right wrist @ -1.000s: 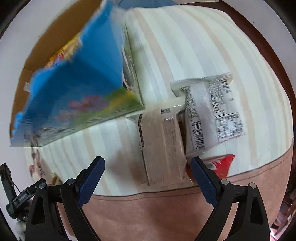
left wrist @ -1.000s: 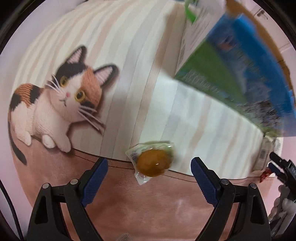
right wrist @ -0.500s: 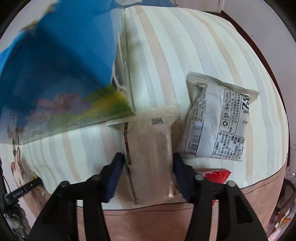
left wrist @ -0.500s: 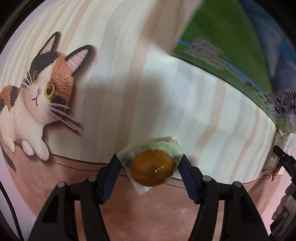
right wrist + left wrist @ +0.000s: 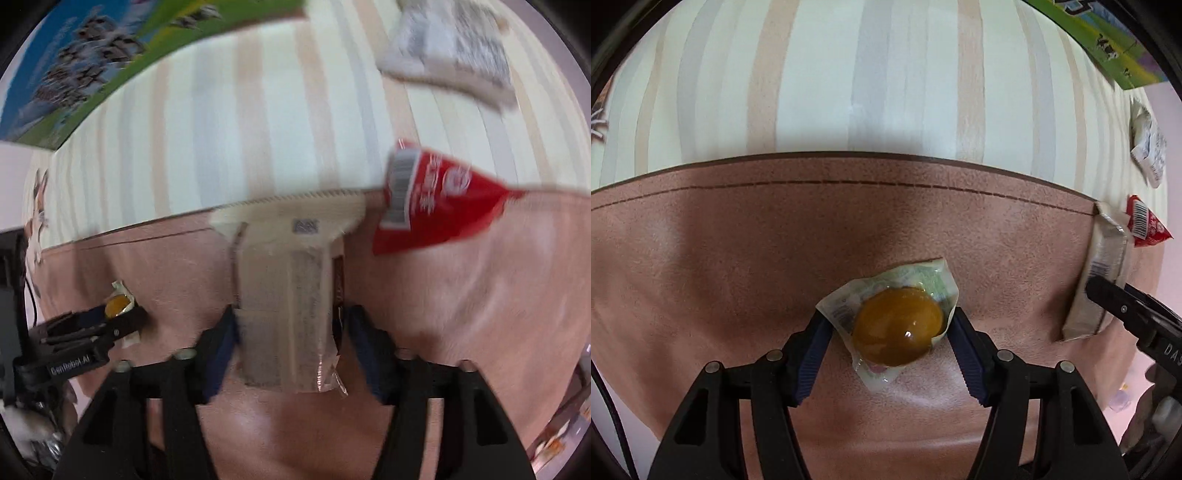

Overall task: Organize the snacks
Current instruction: 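Grasp the egg-yolk pastry with the left tool while the right tool grasps the white bread packet, then lift both held packets up off the floor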

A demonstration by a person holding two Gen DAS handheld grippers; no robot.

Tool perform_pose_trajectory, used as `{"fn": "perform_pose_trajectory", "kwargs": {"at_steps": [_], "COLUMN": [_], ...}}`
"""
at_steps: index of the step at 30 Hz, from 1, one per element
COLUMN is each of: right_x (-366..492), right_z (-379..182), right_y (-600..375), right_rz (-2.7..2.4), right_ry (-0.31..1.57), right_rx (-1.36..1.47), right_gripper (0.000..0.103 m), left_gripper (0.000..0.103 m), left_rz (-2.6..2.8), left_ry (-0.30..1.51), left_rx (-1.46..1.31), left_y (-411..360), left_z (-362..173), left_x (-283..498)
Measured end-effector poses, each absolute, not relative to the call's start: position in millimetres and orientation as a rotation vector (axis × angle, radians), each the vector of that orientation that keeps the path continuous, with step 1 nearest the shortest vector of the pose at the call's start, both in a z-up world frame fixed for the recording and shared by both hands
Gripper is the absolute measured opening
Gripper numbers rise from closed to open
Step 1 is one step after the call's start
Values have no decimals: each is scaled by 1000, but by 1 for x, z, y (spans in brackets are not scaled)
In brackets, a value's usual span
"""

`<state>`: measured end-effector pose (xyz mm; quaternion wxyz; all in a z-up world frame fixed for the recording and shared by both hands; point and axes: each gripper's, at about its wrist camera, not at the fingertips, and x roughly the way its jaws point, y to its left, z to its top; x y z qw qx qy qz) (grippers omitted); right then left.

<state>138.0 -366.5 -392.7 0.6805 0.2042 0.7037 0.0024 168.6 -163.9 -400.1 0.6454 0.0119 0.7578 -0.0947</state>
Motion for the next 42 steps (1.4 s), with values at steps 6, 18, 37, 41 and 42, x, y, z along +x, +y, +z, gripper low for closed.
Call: {"fn": "perform_pose_trajectory", "kwargs": {"at_steps": [6, 18, 37, 41, 42], "right_x": [145, 139, 146, 133, 131], "right_z": [-416, -419, -378, -362, -356], "right_y": [-361, -324, -352, -342, -339], "right_rz": [-4, -42, -93, -82, -79], "right_ry": [1564, 1544, 1504, 1493, 1488], "right_rx": [505, 251, 304, 298, 296], "right_gripper": [103, 84, 62, 62, 62], "left_gripper": [62, 62, 53, 49, 47], "left_rz": [-207, -201, -203, -209, -211], "left_ry": [1737, 1730, 1710, 1702, 1702], "left_rx": [20, -3, 32, 30, 27], "left_y": [-168, -142, -140, -140, -140], "left_z": [-410, -397, -400, -397, -396], "left_x": [181, 157, 155, 152, 151]}}
